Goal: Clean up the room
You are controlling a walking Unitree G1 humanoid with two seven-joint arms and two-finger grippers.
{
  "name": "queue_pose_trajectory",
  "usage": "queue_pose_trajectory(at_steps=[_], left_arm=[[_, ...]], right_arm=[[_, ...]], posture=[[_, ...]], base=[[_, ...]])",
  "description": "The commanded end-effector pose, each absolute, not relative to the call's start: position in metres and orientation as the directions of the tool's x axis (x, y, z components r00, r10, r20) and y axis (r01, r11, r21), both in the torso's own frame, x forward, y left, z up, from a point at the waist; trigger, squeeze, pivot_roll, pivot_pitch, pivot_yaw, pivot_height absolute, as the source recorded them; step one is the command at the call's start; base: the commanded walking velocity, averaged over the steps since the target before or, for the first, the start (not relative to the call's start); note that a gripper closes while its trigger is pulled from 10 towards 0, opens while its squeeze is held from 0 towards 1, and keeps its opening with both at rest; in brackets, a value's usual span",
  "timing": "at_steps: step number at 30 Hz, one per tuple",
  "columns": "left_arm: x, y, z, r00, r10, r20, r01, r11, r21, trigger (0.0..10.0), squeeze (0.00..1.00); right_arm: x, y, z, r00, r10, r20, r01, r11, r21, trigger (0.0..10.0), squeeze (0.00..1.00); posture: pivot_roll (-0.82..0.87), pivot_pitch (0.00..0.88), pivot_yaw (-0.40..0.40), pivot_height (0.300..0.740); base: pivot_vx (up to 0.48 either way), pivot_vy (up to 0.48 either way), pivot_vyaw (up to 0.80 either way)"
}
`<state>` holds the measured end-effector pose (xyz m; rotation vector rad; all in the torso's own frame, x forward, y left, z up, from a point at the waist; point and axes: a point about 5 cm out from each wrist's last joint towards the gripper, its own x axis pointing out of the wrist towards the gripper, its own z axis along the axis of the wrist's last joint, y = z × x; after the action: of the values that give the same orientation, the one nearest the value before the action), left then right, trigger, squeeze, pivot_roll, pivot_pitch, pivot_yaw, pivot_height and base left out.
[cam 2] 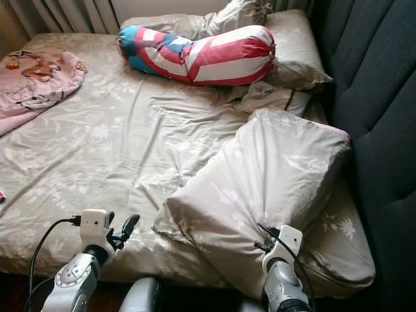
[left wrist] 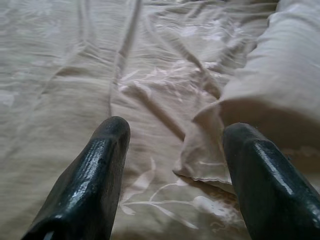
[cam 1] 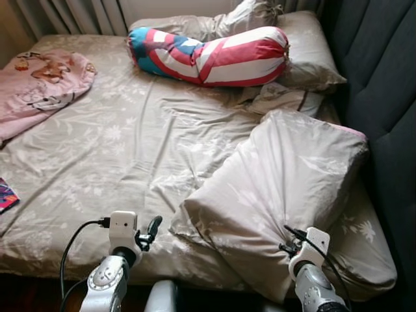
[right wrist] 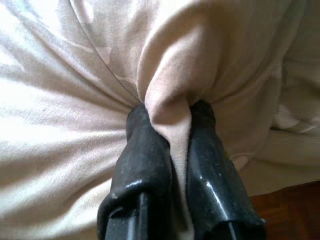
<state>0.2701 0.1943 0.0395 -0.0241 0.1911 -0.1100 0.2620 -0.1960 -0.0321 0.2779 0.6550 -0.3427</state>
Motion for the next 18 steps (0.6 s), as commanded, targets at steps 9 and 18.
queue_pose_trajectory(at_steps=[9,18], left_arm=[[0.27,0.195,0.034,0.972,-0.105,-0.208,0.103,0.994,-0.024,10.0,0.0],[0.269,0.197,0.032,0.973,-0.101,-0.207,0.098,0.995,-0.026,10.0,0.0]], right_arm=[[0.273,-0.288,0.018,0.683,-0.618,-0.389,0.596,0.78,-0.193,10.0,0.0],[0.273,-0.366,0.094,0.532,-0.843,-0.078,0.794,0.529,-0.3,10.0,0.0]], posture=[[-0.05,0.111,0.005,0.649],[-0.06,0.113,0.005,0.649]], base=[[0.0,0.0,0.0],[0.0,0.0,0.0]])
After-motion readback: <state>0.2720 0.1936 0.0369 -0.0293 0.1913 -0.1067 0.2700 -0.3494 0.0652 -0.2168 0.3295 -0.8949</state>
